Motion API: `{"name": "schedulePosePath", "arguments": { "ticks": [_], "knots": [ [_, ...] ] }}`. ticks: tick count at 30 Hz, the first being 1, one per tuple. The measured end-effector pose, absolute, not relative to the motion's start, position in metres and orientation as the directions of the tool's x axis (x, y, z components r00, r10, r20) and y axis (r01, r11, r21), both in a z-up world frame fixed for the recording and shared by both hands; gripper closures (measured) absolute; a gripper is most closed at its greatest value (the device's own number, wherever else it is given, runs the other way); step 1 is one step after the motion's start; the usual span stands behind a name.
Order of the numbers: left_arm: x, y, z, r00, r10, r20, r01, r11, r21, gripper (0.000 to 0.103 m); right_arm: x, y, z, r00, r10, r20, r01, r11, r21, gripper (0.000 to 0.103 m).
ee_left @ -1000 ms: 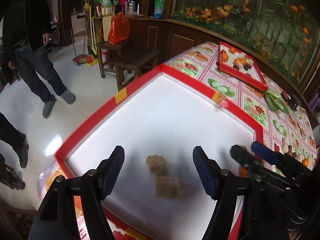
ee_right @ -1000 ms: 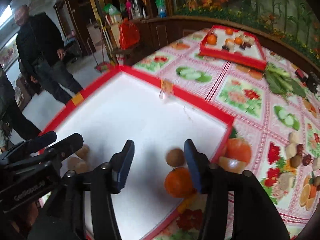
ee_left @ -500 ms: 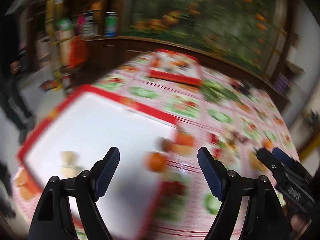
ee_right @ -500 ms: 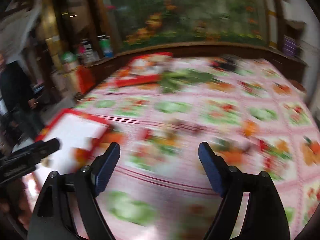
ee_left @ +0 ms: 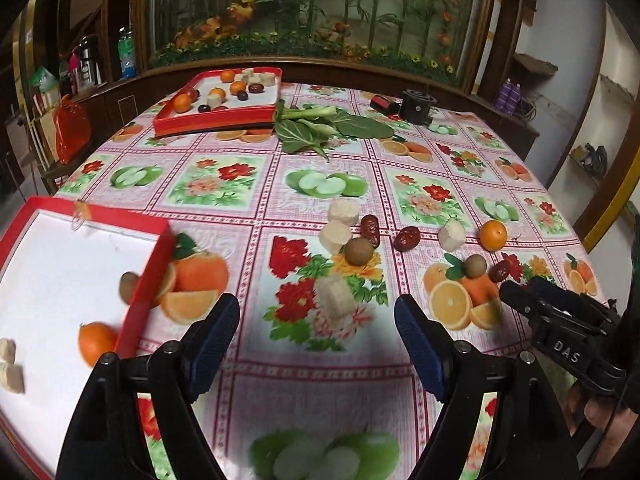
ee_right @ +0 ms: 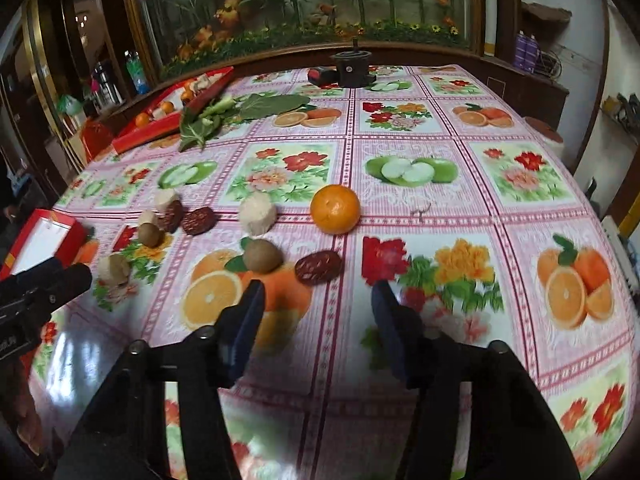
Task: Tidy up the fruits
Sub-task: 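Move both open tools back over the remaining fruit, then grasp a cream cube with the left tool while the right grasps a red date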
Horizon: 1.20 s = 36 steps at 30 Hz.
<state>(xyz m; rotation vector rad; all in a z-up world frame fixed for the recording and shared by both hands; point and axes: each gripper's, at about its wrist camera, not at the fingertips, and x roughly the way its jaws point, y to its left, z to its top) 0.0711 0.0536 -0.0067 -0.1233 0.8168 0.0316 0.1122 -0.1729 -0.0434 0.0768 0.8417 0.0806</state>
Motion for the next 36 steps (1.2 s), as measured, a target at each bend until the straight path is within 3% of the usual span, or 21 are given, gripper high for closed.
{"name": "schedulePosePath", "arguments": {
  "ticks": [5,9,11,12,14,19,25,36],
  "knots": [
    [0.083,0.047,-0.017,0.671,-0.023,-0.741,-0.068,0.993,-0.093,0.023,0.129,-0.170,-0.051,0.636,0.101,-0.765,-0.052,0.995,0.088,0.058],
    [0.089,0.041,-0.023,0.662,-0.020,-0.749,-0.066,0.994,-0.085,0.024,0.136,-0.166,-0.052,0.629,0.083,-0.773,-0.058,0.997,0.060,0.074],
    [0.092,0.039,-0.026,0.658,-0.017,-0.753,-0.064,0.995,-0.078,0.025,0.136,-0.164,-0.053,0.629,0.073,-0.774,-0.064,0.997,0.042,0.074],
    [0.094,0.038,-0.028,0.655,-0.013,-0.756,-0.065,0.995,-0.074,0.029,0.136,-0.163,-0.053,0.629,0.070,-0.774,-0.066,0.997,0.036,0.074],
    [0.097,0.036,-0.036,0.628,-0.004,-0.779,-0.062,0.997,-0.055,0.053,0.135,-0.162,-0.052,0.628,0.068,-0.775,-0.069,0.997,0.031,0.074],
    [0.097,0.034,-0.037,0.635,0.025,-0.772,-0.061,0.998,-0.018,0.080,0.127,-0.164,-0.052,0.628,0.077,-0.775,-0.067,0.997,0.045,0.074],
    [0.088,0.037,-0.033,0.635,-0.032,-0.772,-0.023,0.998,-0.061,0.082,0.100,-0.167,-0.039,0.653,0.094,-0.751,-0.060,0.996,0.072,0.074],
    [0.024,0.031,-0.010,0.698,-0.175,-0.694,0.099,0.984,-0.149,0.082,0.029,-0.158,-0.017,0.702,0.152,-0.695,-0.078,0.987,0.137,0.074]
  ]
}}
